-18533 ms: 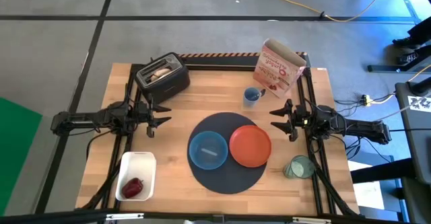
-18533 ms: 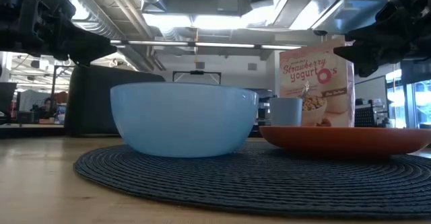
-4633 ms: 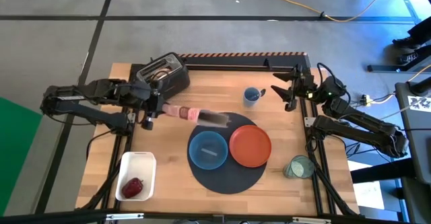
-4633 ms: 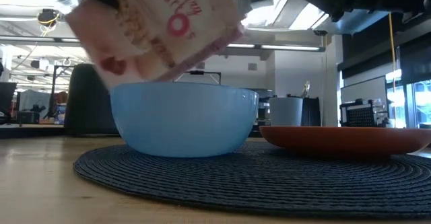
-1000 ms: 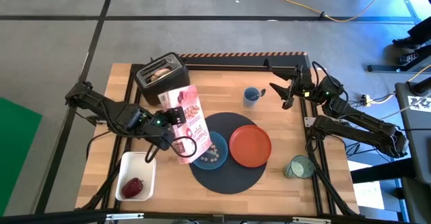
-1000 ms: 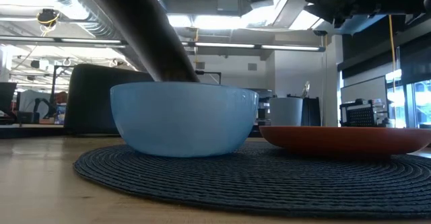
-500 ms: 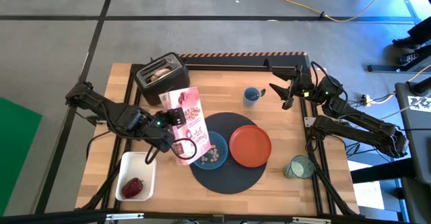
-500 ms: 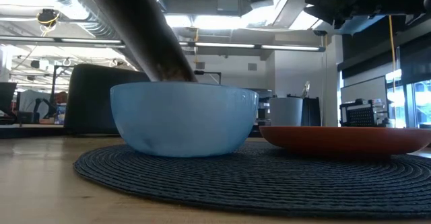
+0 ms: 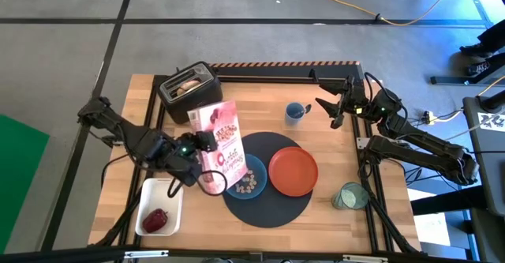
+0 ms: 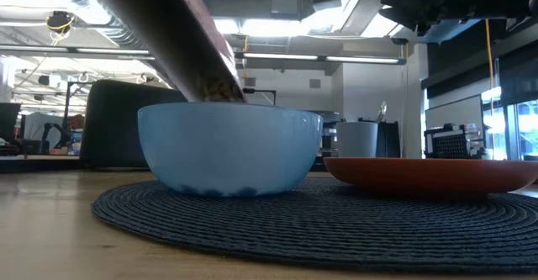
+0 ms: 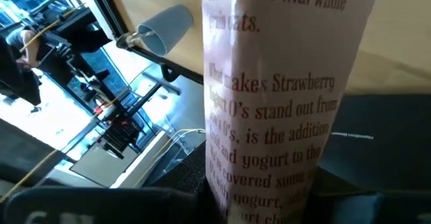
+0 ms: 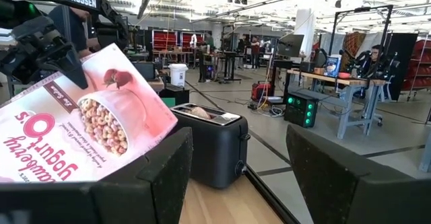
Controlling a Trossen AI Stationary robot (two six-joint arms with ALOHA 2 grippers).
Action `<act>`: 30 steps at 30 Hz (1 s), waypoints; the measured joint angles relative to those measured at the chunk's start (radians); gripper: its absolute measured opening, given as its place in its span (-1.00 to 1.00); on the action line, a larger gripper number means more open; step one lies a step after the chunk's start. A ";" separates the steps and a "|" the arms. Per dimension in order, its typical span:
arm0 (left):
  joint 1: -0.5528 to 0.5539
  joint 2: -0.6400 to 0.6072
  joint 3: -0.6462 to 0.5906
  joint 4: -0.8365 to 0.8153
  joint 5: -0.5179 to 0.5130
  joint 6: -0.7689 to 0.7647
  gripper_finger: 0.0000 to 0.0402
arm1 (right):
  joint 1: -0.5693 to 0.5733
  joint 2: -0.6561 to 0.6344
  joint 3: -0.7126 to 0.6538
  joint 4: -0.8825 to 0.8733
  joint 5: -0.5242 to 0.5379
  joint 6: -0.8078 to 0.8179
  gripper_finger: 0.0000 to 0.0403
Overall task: Arrange a breakfast setting
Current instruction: Pour the cereal from the box on the blue bowl
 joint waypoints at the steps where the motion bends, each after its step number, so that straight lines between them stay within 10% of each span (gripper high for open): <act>1: -0.007 0.007 0.000 0.000 -0.007 0.000 -0.50 | 0.000 0.000 0.000 0.000 0.000 0.000 0.15; 30: -0.029 0.032 0.000 0.006 -0.079 0.006 -0.50 | 0.000 0.000 0.000 0.000 0.000 0.000 0.15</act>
